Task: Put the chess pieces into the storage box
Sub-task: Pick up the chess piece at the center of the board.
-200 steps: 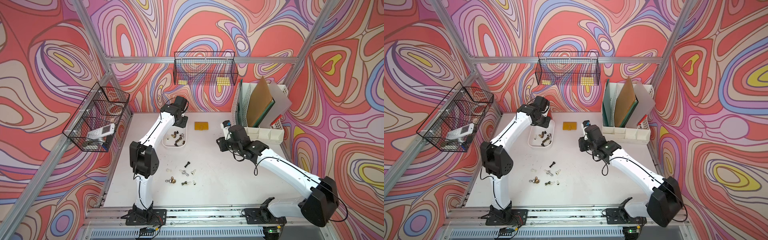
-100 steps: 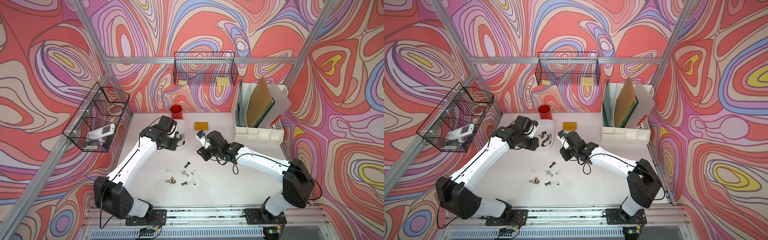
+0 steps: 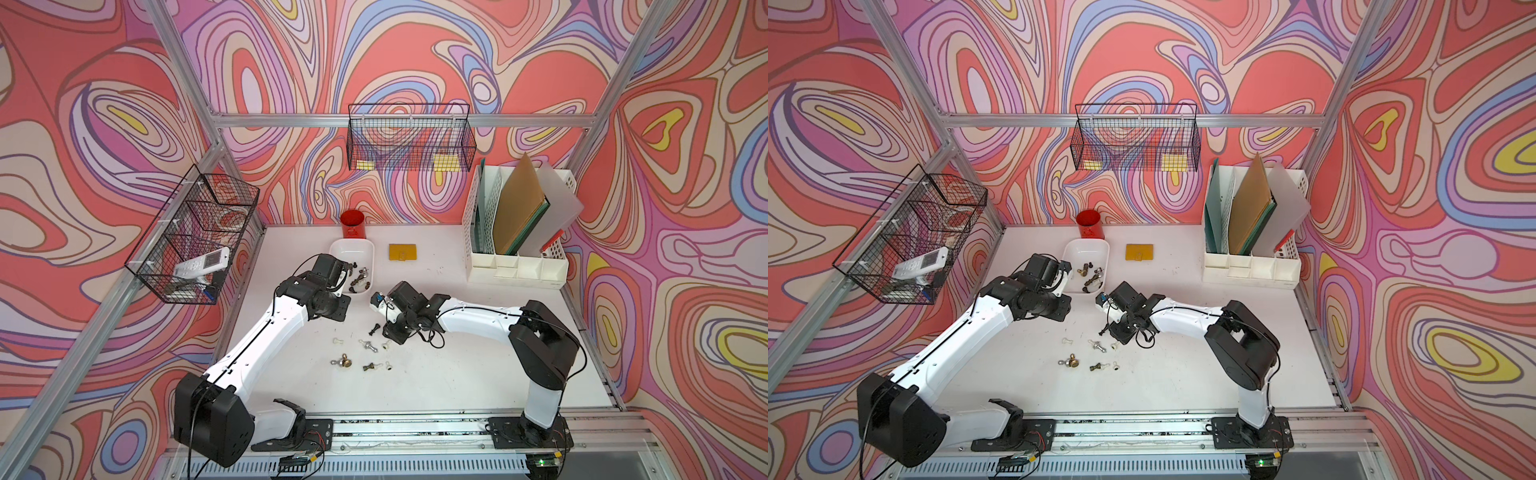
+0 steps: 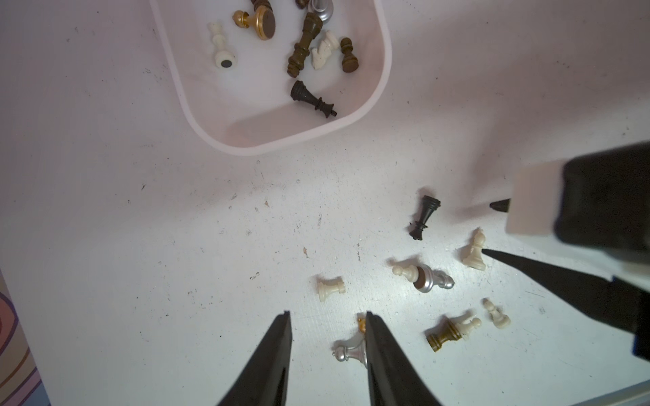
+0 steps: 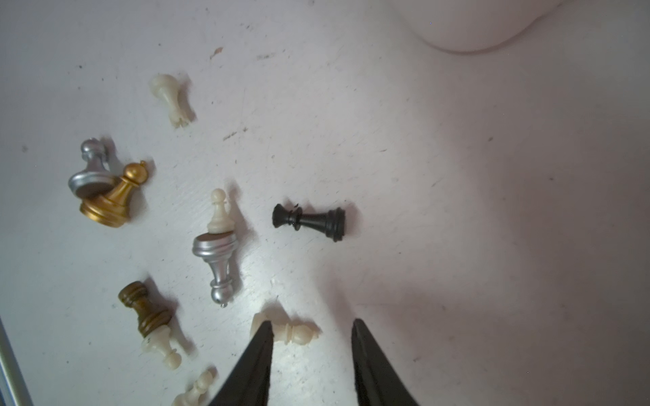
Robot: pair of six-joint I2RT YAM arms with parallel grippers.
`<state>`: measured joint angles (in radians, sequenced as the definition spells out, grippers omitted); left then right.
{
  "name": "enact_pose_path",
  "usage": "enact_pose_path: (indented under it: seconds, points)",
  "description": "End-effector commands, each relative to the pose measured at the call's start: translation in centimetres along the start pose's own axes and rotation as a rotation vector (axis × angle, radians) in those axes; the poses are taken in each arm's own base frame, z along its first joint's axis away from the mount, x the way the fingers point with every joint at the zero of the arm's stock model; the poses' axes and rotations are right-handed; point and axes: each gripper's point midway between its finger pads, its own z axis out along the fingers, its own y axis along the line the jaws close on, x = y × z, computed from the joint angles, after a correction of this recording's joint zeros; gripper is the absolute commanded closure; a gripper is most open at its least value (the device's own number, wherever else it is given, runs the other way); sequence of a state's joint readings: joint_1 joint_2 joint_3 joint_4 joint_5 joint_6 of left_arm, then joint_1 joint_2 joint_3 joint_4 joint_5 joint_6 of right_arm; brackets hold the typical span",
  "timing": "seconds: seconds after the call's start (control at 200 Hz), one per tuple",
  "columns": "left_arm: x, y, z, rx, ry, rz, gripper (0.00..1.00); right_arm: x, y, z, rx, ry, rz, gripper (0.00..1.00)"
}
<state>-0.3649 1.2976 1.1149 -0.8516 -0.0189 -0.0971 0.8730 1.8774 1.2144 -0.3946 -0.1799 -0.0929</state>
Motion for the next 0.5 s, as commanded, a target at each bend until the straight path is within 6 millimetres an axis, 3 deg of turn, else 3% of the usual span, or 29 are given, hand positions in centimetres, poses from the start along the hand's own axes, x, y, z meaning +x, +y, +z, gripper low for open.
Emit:
enact_pose_path:
  seconds: [0.0, 0.255, 0.496]
  points:
    - [0.2, 0.6, 0.5, -0.028, 0.005, 0.01, 0.6, 0.0, 1.5, 0.6, -0.049, 0.018, -0.129, 0.59]
    - [0.6, 0.8, 0.9, -0.043, 0.023, 0.012, 0.6, 1.2, 2.3, 1.3, -0.097, 0.053, -0.297, 0.56]
    - [0.7, 0.8, 1.1, -0.043, 0.033, 0.014, 0.6, 2.5, 2.4, 3.1, -0.138, 0.117, -0.326, 0.56]
